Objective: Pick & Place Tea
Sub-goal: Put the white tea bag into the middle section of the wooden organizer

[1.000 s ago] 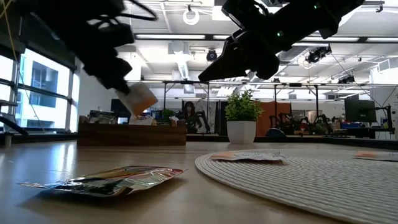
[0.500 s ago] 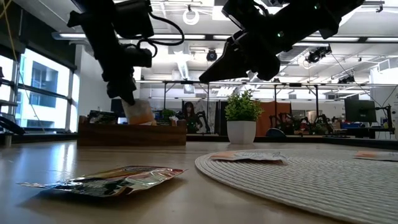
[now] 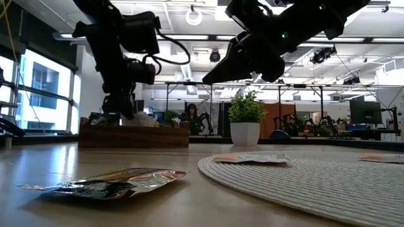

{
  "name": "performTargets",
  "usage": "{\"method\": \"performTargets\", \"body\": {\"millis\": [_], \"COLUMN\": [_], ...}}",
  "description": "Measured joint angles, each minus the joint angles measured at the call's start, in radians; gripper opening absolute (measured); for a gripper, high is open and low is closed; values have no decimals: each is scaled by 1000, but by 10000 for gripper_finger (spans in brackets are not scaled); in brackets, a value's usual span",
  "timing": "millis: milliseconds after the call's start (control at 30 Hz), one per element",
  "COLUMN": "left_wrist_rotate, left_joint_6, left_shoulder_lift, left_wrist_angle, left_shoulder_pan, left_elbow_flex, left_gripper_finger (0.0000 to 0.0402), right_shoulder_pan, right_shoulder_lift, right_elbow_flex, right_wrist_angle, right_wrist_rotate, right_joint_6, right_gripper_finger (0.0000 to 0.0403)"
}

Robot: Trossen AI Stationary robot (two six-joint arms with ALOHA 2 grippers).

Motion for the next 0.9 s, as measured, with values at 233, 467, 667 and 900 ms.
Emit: {"method": "performTargets", "body": {"millis": [233, 467, 667, 900], "left_wrist_rotate": [-62, -48, -43, -42], "left_joint_6": [-40, -182, -264, -265], "left_shoulder_lift": [6, 5, 4, 4], "left_wrist_angle": [32, -172, -199, -199], "left_shoulder_pan": [-2, -2, -2, -2], "left_elbow_flex": [14, 156, 213, 217], "left_gripper_finger": [140, 188, 195, 195], "right_shoulder_pan": [0, 5, 30, 77], "right_shoulder_lift": [0, 0, 1, 1], "right_elbow_flex": [0, 0, 0, 0], "right_wrist_angle": [0, -5, -31, -81], "right_wrist_rotate": [0, -53, -179, -291], "right_joint_6": [0, 0, -16, 223], "right_gripper_finger": [5, 8, 33, 105]}}
